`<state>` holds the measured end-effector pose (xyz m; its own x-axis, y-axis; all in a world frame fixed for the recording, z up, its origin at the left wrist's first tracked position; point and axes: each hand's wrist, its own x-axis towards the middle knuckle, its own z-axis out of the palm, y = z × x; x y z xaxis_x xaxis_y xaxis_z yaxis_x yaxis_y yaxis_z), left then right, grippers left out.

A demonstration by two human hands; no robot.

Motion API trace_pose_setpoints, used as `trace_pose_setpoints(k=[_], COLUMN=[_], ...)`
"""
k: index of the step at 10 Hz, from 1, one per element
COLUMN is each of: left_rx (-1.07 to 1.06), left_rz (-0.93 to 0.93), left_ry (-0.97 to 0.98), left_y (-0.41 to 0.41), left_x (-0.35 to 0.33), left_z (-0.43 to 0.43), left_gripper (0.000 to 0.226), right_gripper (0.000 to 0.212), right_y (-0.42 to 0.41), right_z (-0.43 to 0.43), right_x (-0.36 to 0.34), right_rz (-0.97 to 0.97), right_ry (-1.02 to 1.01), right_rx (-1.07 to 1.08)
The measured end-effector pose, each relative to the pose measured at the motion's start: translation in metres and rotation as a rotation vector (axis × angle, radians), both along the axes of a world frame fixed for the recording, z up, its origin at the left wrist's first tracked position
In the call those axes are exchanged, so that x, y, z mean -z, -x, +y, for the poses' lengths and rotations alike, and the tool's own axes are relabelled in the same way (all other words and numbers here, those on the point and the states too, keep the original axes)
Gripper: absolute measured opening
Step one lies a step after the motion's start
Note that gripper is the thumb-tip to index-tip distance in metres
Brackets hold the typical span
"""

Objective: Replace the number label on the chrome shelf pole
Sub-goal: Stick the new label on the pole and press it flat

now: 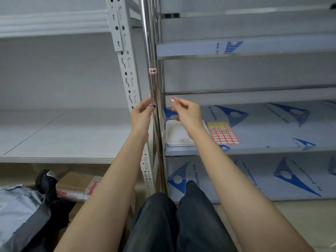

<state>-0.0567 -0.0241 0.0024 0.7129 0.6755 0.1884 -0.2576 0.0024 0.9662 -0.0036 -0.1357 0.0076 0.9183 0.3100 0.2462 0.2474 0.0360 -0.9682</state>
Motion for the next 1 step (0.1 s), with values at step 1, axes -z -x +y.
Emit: trace_pose_setpoints(k=[1], left_rx=[-0.029], left_rz=[0.014], left_ry=[-0.012], left_y=[0.0144], left_x=[-0.0057], left_z=[-0.0065], left_gripper=[0.032], right_gripper=[0.029], right_y=[0.0110], right_z=[-0.0195], right_x=[-0.0063], right_rz=[-0.028], right_ry=[-0.019], right_rx=[0.040])
